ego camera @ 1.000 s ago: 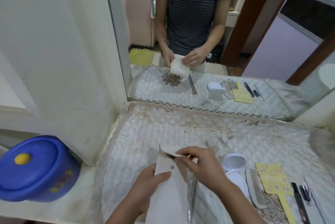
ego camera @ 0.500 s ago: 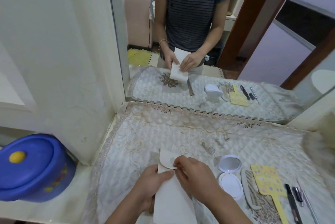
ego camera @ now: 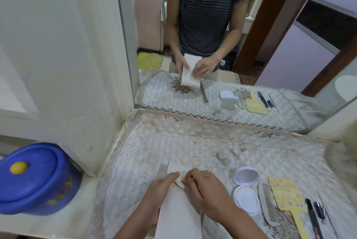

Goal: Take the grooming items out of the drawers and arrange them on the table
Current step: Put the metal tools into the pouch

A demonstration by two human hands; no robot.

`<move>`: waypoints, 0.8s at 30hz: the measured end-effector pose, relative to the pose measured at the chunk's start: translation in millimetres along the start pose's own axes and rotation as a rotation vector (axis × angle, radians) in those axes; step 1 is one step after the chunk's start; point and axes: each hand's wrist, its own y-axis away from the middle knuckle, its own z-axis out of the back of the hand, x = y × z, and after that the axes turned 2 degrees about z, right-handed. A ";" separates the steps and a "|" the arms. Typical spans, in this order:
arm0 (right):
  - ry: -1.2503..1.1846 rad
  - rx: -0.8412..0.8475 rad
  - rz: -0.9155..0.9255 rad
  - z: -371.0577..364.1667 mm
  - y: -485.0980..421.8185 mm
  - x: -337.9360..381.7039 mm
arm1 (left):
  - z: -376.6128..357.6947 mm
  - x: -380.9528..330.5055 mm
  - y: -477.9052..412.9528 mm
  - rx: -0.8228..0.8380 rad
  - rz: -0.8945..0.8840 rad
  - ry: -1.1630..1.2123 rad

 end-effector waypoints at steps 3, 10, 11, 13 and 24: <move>-0.252 -0.030 -0.166 -1.0 3.3 1.9 | -1.3 2.3 -1.1 -0.051 -0.067 0.004; -1.250 -0.106 -0.738 -5.7 3.5 10.4 | -3.8 -4.9 -1.8 -0.017 -0.135 -0.062; -1.292 -0.068 -0.745 -5.4 3.8 9.3 | -3.2 -3.0 -2.5 -0.008 -0.128 -0.081; -1.290 -0.044 -0.746 -9.3 4.3 5.5 | -1.5 1.6 -3.1 0.010 -0.122 -0.101; -0.821 -0.117 -0.671 -36.1 8.5 -0.4 | 8.2 31.7 -22.9 -0.067 -0.148 -0.239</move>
